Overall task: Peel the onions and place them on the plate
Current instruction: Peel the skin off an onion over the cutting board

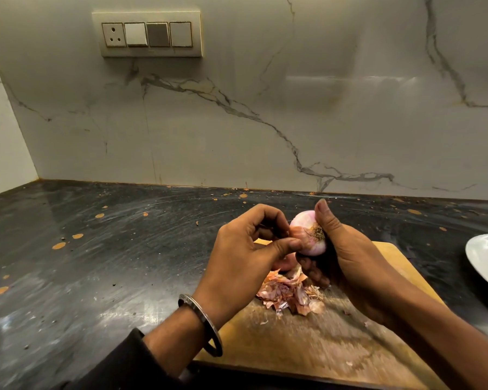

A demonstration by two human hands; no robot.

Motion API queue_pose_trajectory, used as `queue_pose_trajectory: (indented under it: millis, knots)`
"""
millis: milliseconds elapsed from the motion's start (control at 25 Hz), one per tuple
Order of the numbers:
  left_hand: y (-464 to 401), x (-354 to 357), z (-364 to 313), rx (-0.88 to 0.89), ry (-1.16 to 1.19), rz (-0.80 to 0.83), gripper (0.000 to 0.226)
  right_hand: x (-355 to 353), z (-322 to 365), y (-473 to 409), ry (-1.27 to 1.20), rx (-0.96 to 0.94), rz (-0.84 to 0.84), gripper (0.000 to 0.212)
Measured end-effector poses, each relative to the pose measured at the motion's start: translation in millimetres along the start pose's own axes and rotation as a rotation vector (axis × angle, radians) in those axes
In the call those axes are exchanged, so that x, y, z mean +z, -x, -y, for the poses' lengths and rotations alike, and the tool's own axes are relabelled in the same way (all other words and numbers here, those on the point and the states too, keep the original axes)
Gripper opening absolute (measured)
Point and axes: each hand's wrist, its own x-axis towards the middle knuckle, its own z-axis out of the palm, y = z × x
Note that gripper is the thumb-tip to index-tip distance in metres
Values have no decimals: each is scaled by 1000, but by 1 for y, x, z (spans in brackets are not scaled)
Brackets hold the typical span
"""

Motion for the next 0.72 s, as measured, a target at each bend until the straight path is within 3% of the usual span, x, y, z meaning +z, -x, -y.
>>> queue_pose_trajectory:
  millis: [240, 600, 720]
  knots:
    - [0, 1, -2, -26, 101, 92, 22, 0, 2, 1, 32, -26, -4, 66]
    - [2, 4, 0, 1, -10, 16, 18, 2, -2, 2, 106, -104, -85, 60]
    - [1, 5, 2, 16, -45, -36, 12, 2, -5, 1, 120, -110, -101, 68]
